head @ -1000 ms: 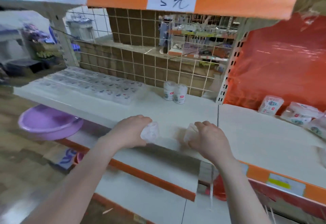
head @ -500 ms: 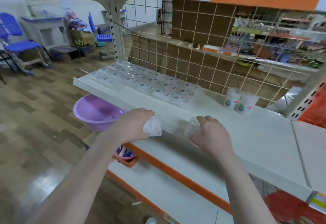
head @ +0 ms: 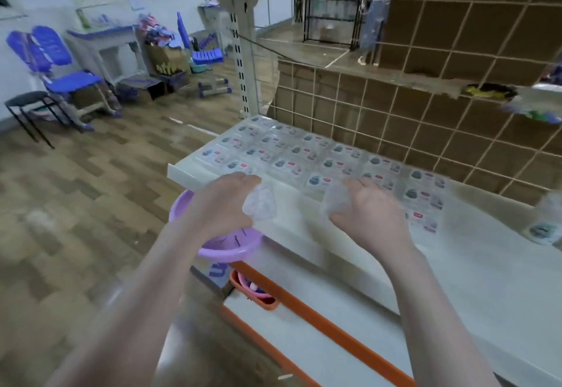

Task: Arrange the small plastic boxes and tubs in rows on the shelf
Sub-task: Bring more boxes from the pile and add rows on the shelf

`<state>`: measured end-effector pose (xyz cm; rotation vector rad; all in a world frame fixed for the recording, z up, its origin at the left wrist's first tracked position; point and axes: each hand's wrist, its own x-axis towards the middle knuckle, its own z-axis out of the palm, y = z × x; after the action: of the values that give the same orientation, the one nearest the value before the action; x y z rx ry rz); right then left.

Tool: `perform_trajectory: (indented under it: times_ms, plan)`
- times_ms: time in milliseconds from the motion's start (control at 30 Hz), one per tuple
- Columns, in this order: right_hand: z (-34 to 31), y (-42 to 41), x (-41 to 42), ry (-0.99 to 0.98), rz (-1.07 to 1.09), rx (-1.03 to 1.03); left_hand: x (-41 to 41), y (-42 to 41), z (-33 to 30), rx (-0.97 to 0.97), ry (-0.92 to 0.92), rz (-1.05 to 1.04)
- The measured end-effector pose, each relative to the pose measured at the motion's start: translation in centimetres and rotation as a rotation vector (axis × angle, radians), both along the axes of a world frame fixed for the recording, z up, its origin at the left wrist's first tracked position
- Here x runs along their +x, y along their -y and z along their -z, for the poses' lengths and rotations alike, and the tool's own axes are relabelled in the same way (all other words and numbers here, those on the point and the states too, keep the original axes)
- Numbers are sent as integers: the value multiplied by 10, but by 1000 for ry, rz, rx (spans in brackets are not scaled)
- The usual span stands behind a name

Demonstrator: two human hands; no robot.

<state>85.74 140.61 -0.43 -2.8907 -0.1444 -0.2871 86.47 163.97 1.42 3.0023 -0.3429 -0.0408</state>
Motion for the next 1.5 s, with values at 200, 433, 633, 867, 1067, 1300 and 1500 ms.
perform_trajectory:
  times_ms: [200,433,633,867,1067,1300,1500]
  plan:
    - [4,-44,29,-15,-49,-58,52,-39,-2,-23,-72,-9]
    - [19,-90,47,-60,22,-94,111,-68,3,-41,-96,125]
    - [29,-117,50,-128,185,-84,146,-87,2,-7,-103,310]
    - [28,-138,55,-274,317,-145,165,-102,4,-8,-107,446]
    - [17,-149,58,-275,385,11,176,-112,4,-54,-120,496]
    - [17,-150,63,-115,390,422,185,-118,2,-52,-134,499]
    - [23,-141,45,-20,379,703,185,-114,2,-66,-136,491]
